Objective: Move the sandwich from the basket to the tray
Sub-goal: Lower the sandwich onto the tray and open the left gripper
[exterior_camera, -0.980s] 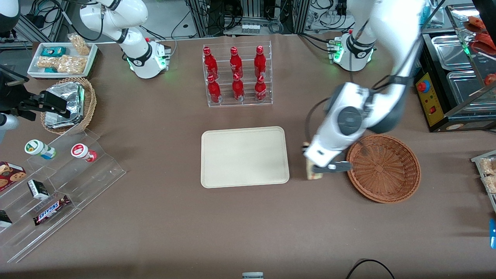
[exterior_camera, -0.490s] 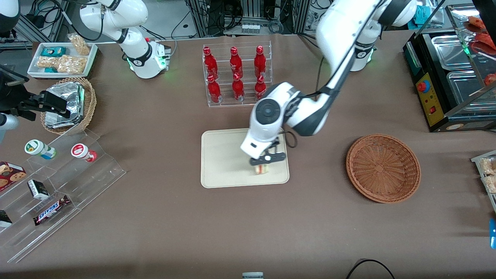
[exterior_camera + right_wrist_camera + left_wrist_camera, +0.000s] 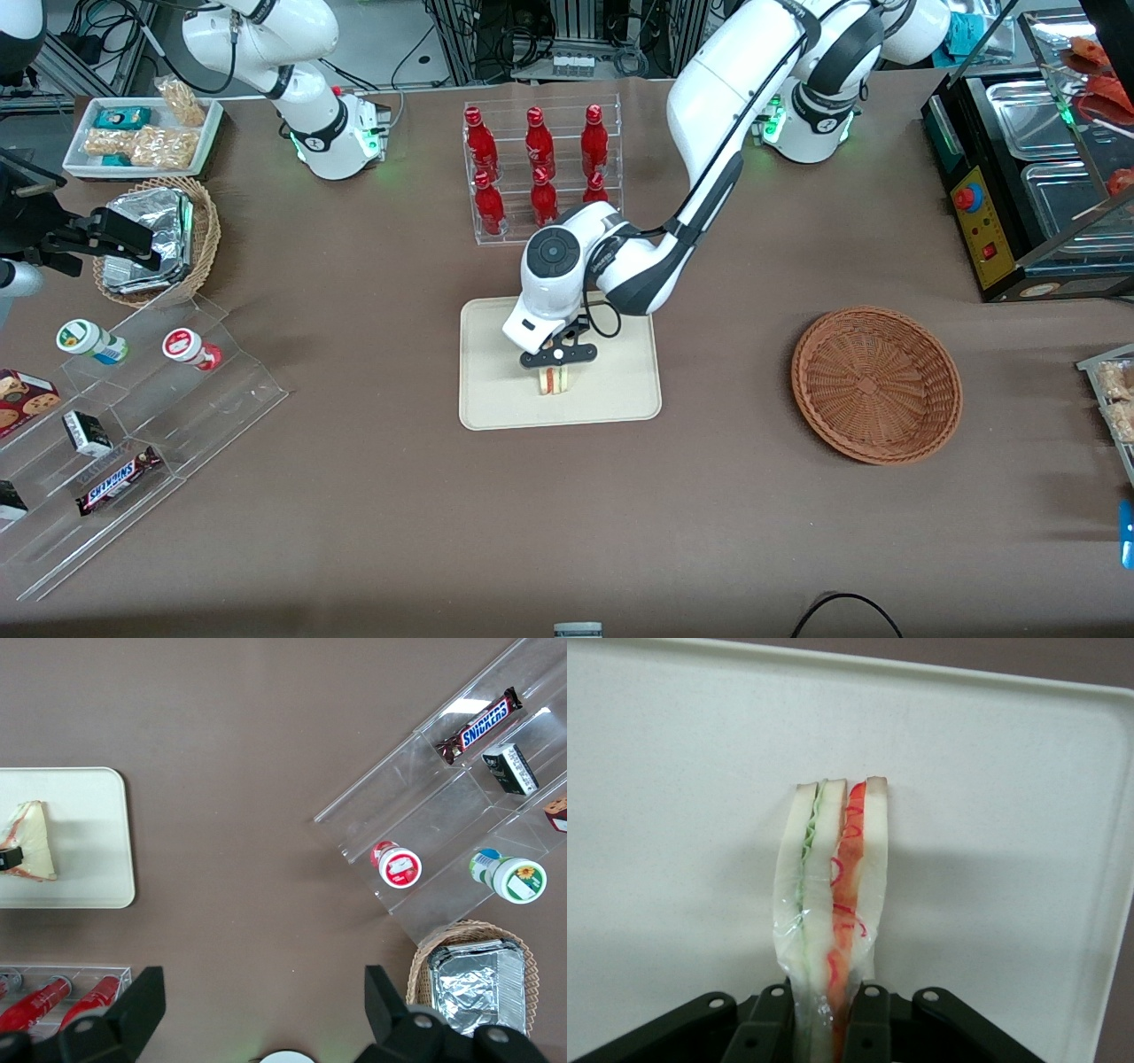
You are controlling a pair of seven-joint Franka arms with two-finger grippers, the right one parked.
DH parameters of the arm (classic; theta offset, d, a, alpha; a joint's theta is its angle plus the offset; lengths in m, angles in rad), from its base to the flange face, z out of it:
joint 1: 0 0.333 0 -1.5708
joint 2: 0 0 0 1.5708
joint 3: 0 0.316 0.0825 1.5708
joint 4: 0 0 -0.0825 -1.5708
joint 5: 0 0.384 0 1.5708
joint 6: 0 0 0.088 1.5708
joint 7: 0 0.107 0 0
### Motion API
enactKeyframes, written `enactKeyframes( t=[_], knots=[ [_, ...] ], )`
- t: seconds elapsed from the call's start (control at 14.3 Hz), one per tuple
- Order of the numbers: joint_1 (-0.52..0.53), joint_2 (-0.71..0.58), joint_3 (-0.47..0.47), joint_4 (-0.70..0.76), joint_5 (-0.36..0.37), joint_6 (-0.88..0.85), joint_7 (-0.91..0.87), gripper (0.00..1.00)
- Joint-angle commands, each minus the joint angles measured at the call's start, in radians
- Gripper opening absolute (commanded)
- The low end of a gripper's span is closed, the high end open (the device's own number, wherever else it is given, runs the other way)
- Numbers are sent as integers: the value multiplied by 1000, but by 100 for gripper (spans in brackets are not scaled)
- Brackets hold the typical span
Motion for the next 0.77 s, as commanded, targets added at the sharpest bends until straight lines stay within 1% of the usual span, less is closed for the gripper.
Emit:
enactKeyframes(
  t=[0.0, 0.21, 0.49, 0.7],
  knots=[
    [-19, -2, 14, 29, 13, -15, -13, 100],
    [-11, -62, 20, 28, 38, -32, -11, 100],
    [41, -226, 20, 2, 42, -245, 3, 100],
    [150, -324, 19, -32, -13, -418, 1, 100]
  ],
)
